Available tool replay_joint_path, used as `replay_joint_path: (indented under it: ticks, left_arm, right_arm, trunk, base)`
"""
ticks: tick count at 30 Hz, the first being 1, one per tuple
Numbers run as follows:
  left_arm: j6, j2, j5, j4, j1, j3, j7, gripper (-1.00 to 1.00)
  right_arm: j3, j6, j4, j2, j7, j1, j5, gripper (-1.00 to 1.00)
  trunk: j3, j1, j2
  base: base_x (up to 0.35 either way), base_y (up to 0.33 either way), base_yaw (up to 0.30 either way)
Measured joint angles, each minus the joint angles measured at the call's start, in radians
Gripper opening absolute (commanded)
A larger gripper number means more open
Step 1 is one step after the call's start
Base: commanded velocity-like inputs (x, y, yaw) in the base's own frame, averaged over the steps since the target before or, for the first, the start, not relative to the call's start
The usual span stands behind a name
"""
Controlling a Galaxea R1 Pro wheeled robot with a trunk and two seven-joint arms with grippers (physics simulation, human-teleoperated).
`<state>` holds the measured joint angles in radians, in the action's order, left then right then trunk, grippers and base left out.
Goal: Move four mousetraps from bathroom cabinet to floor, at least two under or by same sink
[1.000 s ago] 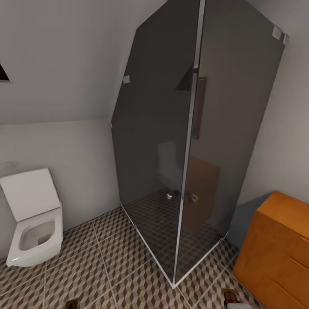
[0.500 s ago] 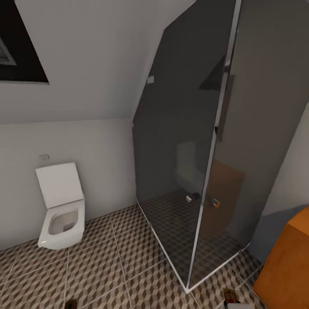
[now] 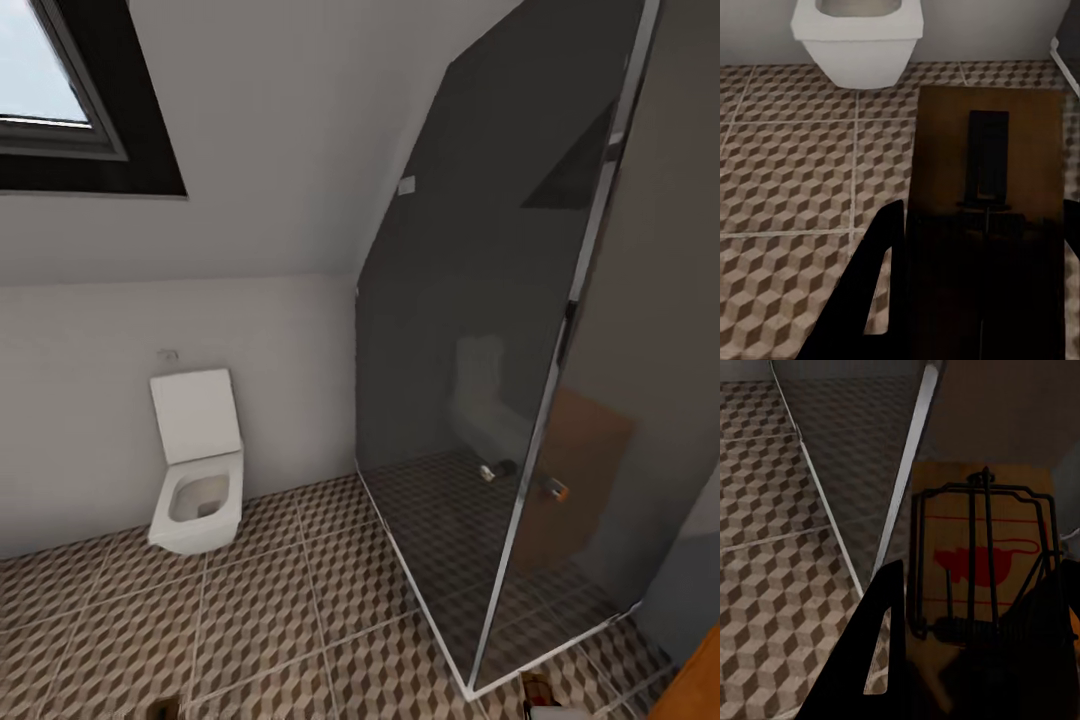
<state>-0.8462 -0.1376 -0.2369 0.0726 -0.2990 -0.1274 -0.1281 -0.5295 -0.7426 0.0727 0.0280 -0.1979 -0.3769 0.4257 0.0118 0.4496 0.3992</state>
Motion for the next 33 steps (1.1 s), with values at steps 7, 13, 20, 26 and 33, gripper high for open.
replay_joint_path:
  ticks: [7,13,20,26,33]
  left_arm:
    - [0.000,0.005,0.001,0.000,0.000,0.001,0.000,-1.00]
    - [-0.002,0.015,0.000,0.000,0.000,0.001,0.000,-1.00]
    - [-0.007,0.017,0.001,-0.002,0.000,0.001,0.000,-1.00]
    - [-0.012,0.015,0.000,-0.003,0.000,0.001,0.000,-1.00]
    - [-0.010,0.017,0.000,-0.003,0.000,0.001,-0.002,-1.00]
  right_arm:
    - [0.000,0.000,0.000,0.000,0.000,0.000,0.001,-1.00]
    - [-0.001,0.002,0.000,0.000,0.001,0.000,0.003,-1.00]
    - [-0.002,0.002,0.000,0.000,0.004,0.000,0.003,-1.00]
    - [-0.002,0.003,0.000,0.000,0.007,0.000,0.003,-1.00]
    - [-0.002,0.002,-0.001,0.000,0.010,0.000,0.002,-1.00]
  trunk:
    - [0.000,0.000,0.000]
    - [0.000,0.000,0.000]
    - [0.000,0.000,0.000]
    - [0.000,0.000,0.000]
    - [0.000,0.000,0.000]
  base:
    - [0.000,0.000,0.288]
    - [0.000,0.000,0.299]
    - [0.000,0.000,0.300]
    - [0.000,0.000,0.236]
    - [0.053,0.047,0.031]
